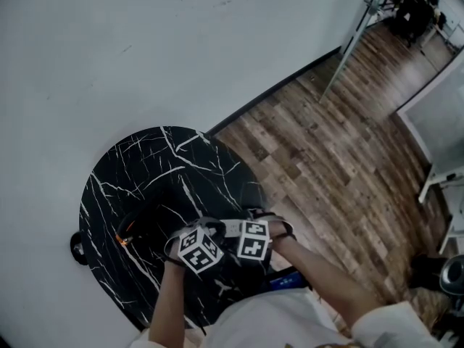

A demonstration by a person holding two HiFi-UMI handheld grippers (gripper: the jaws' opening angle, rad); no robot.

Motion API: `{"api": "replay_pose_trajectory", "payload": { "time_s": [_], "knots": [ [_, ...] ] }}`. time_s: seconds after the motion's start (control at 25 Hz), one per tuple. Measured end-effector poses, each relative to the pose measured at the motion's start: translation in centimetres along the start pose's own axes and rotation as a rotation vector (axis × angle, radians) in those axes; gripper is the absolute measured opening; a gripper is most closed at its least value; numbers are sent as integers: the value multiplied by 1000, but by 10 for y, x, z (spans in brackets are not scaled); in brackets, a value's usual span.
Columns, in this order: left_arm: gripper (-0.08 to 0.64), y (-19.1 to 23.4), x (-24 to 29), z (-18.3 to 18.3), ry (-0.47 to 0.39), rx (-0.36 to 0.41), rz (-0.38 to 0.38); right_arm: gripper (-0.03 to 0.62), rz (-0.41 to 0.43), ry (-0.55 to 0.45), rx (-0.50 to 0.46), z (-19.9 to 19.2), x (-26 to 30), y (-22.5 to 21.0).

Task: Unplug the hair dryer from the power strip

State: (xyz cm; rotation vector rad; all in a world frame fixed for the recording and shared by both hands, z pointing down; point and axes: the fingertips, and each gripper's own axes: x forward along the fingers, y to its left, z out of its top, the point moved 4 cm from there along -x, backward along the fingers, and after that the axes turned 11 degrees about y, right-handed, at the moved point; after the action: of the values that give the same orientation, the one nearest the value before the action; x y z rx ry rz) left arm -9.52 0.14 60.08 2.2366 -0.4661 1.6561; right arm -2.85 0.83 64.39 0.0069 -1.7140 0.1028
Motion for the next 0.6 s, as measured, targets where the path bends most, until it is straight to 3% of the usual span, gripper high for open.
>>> {"api": "replay_pose_trajectory", "payload": {
  "time_s": [0.12, 0.36, 0.44, 0.6],
  "knots": [
    [55, -2, 2, -1, 7, 9, 43, 273, -2, 6, -2, 0, 1, -1],
    [57, 10, 4, 0, 0, -75, -156, 272, 5, 6, 1, 0, 3, -1],
    [57, 8, 3, 1, 9, -53, -131, 272, 6, 6, 4, -1, 3, 0],
    [57, -1, 2, -1, 7, -14, 6, 273, -2, 12, 0, -2, 4, 0]
  ]
}}
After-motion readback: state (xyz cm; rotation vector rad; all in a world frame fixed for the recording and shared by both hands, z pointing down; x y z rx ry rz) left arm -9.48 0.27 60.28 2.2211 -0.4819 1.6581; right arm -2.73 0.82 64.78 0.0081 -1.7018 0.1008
